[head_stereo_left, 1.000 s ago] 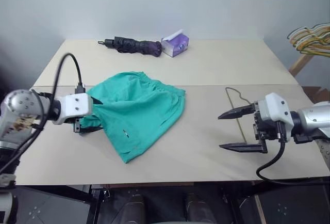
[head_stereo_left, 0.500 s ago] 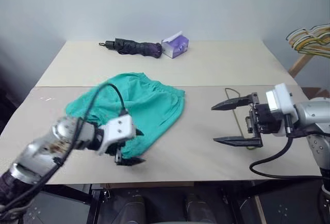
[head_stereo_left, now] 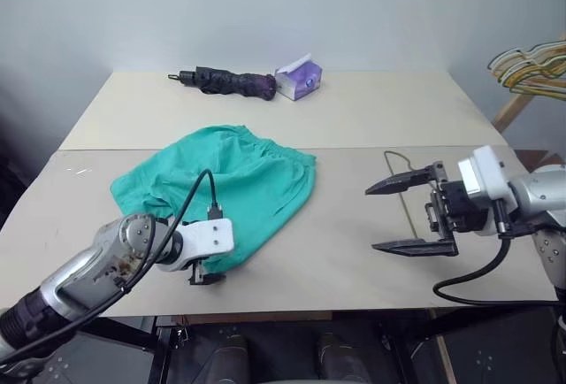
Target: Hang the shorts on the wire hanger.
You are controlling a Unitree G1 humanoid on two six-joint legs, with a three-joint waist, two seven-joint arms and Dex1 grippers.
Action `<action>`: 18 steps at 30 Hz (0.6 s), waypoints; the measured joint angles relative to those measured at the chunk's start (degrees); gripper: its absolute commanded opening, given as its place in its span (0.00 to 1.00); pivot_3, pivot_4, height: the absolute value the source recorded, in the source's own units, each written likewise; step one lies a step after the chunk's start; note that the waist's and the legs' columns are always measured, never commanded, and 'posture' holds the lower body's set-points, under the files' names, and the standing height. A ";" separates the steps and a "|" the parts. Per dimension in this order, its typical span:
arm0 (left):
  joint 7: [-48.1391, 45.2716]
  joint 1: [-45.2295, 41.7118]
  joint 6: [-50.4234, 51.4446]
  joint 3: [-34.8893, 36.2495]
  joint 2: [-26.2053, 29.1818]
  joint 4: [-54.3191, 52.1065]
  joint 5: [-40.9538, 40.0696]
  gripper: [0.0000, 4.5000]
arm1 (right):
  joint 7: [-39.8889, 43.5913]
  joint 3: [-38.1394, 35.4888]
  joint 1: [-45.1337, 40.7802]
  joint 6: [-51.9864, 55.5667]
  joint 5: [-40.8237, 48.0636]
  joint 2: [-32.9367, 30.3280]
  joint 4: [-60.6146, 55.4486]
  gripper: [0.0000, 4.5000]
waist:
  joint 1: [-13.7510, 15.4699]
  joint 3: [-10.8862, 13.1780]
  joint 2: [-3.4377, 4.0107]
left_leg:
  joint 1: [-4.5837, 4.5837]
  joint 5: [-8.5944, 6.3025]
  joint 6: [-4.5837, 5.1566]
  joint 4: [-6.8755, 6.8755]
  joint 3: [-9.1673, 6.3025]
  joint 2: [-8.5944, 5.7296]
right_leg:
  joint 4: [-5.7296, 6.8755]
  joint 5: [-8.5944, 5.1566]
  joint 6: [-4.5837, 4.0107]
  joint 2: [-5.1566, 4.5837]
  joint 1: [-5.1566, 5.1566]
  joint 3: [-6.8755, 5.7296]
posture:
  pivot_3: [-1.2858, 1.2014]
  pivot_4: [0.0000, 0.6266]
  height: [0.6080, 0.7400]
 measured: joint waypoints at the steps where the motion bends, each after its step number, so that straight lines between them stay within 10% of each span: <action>1: -0.04 0.22 -0.30 0.00 -0.28 0.09 0.21 0.72 | 0.13 0.00 -0.03 0.00 0.00 0.00 0.01 1.00 | 0.04 0.00 0.00 | 0.00 0.00 0.00 0.00 0.00 0.00 | 0.00 0.00 -0.01 0.00 0.02 0.00 | 0.54 0.13 1.00; 11: 0.32 4.57 -3.93 6.66 -0.17 6.01 0.46 0.01 | 0.65 -0.93 0.27 -2.48 -0.18 0.33 2.50 1.00 | -0.17 0.00 0.00 | 0.04 0.00 0.00 -0.02 0.00 0.02 | 0.02 -0.01 -0.03 0.01 0.00 -0.01 | 0.54 0.13 1.00; 18: -2.30 9.54 -10.02 12.28 3.72 8.76 0.27 0.01 | 2.19 -1.93 1.96 -6.10 -1.32 0.17 6.92 1.00 | 0.08 0.01 -0.01 | 0.02 0.00 0.00 -0.03 0.02 0.02 | -0.01 -0.05 -0.09 -0.02 -0.02 -0.01 | 0.55 0.13 1.00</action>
